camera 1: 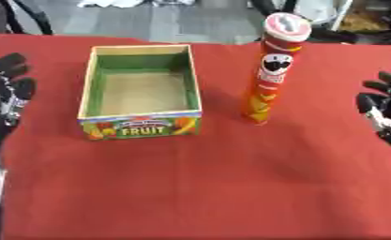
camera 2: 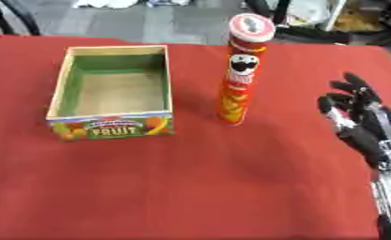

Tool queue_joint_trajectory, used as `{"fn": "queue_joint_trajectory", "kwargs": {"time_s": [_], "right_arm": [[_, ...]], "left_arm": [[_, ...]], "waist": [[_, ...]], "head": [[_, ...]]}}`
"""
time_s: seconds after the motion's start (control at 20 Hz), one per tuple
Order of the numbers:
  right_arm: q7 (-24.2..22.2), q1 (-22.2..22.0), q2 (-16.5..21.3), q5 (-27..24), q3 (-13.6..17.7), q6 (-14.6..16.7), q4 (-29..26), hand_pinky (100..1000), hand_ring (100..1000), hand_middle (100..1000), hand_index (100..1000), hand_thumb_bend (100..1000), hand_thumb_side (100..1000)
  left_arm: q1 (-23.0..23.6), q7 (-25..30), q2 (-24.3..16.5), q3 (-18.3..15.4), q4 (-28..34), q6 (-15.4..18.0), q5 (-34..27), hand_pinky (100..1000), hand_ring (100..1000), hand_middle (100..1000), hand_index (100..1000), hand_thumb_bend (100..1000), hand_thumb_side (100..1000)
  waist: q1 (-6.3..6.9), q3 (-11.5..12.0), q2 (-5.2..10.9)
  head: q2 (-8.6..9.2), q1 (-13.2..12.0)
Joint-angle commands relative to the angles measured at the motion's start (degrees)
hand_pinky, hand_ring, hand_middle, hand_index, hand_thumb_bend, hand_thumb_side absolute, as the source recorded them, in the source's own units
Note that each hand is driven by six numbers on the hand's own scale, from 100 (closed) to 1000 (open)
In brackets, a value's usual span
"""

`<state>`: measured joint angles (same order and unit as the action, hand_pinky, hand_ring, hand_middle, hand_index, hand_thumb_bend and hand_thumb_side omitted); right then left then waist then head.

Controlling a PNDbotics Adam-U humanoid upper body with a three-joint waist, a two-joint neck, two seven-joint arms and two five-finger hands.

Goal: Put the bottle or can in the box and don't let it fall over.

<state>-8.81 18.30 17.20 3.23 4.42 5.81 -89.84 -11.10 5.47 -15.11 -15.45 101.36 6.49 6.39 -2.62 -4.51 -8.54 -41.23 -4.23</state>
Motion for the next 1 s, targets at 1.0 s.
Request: {"fn": "queue_joint_trajectory", "kwargs": {"time_s": [1.0], "right_arm": [[-1.6,14.0,4.2,10.5,-6.7,-2.9,14.6,950,869,888,1000,548,467]], "left_arm": [[-0.3,0.5,-0.6,0.1,0.8,0.1,-0.4,861,868,823,882,656,717]], "waist": [[0.29,0.8,1.22]], "head": [[0.0,1.1]]}}
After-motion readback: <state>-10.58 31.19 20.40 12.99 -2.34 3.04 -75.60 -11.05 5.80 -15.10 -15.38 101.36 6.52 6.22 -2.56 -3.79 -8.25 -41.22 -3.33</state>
